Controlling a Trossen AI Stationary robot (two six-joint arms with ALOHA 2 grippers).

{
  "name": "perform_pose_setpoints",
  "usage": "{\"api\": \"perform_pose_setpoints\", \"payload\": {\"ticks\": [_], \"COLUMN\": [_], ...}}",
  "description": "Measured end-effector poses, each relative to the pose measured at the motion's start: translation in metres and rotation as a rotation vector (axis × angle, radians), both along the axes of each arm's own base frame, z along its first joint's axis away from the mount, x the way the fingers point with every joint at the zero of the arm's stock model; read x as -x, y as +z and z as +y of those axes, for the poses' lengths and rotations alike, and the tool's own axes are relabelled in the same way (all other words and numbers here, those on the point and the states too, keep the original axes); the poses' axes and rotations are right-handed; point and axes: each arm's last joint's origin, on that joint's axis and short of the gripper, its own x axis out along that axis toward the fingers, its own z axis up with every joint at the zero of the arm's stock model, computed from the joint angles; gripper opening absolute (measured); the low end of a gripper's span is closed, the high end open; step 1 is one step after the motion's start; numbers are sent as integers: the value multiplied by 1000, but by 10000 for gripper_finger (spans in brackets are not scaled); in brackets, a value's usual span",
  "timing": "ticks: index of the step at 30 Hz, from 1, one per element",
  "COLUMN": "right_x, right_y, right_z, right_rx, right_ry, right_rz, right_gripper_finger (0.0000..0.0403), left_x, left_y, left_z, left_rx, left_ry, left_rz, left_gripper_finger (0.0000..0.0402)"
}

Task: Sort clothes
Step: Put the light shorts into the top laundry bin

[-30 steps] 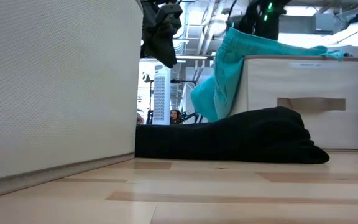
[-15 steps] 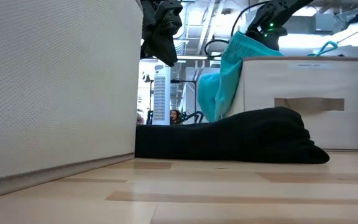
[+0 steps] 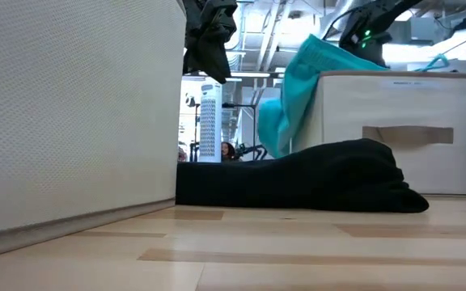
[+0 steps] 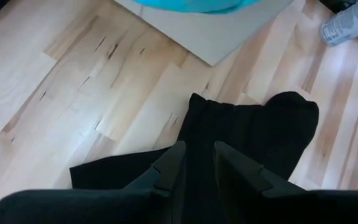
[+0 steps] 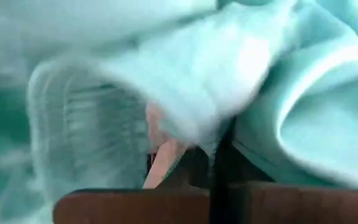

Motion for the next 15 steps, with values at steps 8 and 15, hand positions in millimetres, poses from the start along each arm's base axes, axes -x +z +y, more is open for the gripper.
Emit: {"api": "perform_pose_setpoints", "payload": {"ticks": [8, 15], "right_x": [16, 11], "right_y": [24, 33], "right_z": [3, 10], "right_rx": [119, 173], "right_ry": [-103, -9], "right_rz": [-77, -139], "right_gripper_finger": [5, 56], "left_x": [2, 2], "left_y": [4, 4], "left_z": [-2, -3], "left_rx": [-2, -2], "left_ry": [-2, -2], "left_rz": [-13, -15], "left_gripper_finger": [80, 80]}}
